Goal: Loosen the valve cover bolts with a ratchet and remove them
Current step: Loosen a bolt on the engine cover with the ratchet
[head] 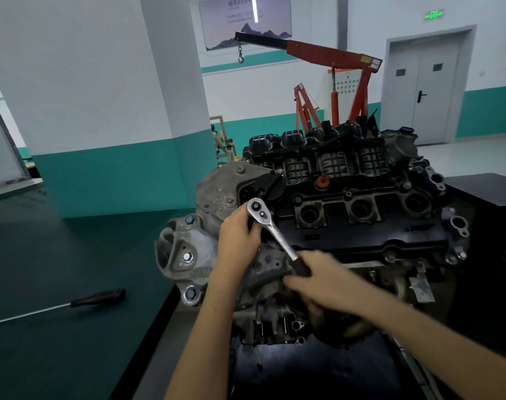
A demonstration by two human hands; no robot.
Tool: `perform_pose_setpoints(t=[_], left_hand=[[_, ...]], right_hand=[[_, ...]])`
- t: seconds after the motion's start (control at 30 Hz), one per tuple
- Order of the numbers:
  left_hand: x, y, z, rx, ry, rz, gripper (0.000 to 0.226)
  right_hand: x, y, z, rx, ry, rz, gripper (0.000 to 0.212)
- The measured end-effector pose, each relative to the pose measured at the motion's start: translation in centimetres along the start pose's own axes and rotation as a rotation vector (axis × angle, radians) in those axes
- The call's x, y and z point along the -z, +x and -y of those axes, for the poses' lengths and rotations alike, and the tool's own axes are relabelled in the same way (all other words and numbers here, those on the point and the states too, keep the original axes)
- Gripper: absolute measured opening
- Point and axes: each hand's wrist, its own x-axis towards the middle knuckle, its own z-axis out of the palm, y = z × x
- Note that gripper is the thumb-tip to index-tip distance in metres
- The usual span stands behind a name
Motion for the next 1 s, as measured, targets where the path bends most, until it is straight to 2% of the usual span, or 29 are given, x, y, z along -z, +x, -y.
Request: perform_pose_setpoints(t=[0.1, 0.17, 0.23, 0.3, 0.4, 0.47, 0.53, 0.6, 0.63, 0.7, 0.77, 0.83, 0.87, 0.9, 0.97, 1.0], left_hand=[[-0.1, -0.2, 0.1, 0.002, -0.036, -0.017, 0.015], [0.0, -0.4, 0.1, 0.004, -0.063, -0.02, 0.012], [0.2, -0.3, 0.1, 0.008, -0.091, 0.018, 0.013], [0.4, -0.1, 0.0, -0.015, -0.144, 0.076, 0.019], [0.6, 0.0, -0.1, 0.001, -0.177, 0.123, 0.013], [0.4, 0.0, 0.0, 0.018, -0.153, 0.105, 0.009], [0.1, -0.1, 0.1, 0.037, -0.121, 0.053, 0.01], [-0.2, 0.0, 0.1, 0.071, -0.09, -0.001, 0.009], [-0.2, 0.0, 0.1, 0.081, -0.068, -0.016, 0.008], [-0.6, 0.1, 0.4, 0.087, -0.041, -0.023, 0.008], [-0.7, 0.1, 0.5, 0.079, -0.055, -0.013, 0.014], [-0.6, -0.1, 0.5, 0.073, -0.095, -0.003, 0.01], [-0.5, -0.1, 0.6, 0.059, -0.116, 0.007, 0.005], [-0.2, -0.2, 0.5, 0.042, -0.127, 0.013, 0.015], [0.1, -0.2, 0.6, 0.004, -0.158, 0.047, 0.032], [0.3, -0.1, 0.6, -0.02, -0.178, 0.074, 0.031]], right_hand=[[-4.0, -0.7, 0.9, -0.01, 0.439, 0.168, 0.014], [-4.0, -0.5, 0.9, -0.014, 0.426, 0.163, 0.013], [-1.9, -0.2, 0.4, -0.002, 0.185, 0.087, 0.015], [1.6, 0.5, 0.3, 0.007, -0.167, -0.024, 0.02], [7.2, 2.2, 1.5, 0.054, -0.722, -0.146, 0.012], [9.4, 3.0, 2.5, 0.104, -0.919, -0.214, 0.009], [9.5, 3.1, 2.7, 0.12, -0.955, -0.266, 0.009], [7.6, 2.3, 1.9, 0.071, -0.851, -0.311, 0.009], [6.1, 1.7, 1.3, 0.033, -0.709, -0.286, 0.012], [2.4, 0.5, 0.6, -0.01, -0.288, -0.135, 0.018], [-1.4, -0.4, 0.7, -0.013, 0.105, 0.038, 0.013], [-4.2, -0.7, 1.0, -0.008, 0.335, 0.111, 0.011], [-4.8, -0.6, 0.9, -0.005, 0.36, 0.111, 0.011], [-4.7, -0.4, 0.7, 0.001, 0.327, 0.091, 0.011], [-2.7, 0.2, 0.0, 0.033, 0.083, -0.008, 0.014], [-1.0, 0.5, -0.4, 0.052, -0.095, -0.064, 0.018]])
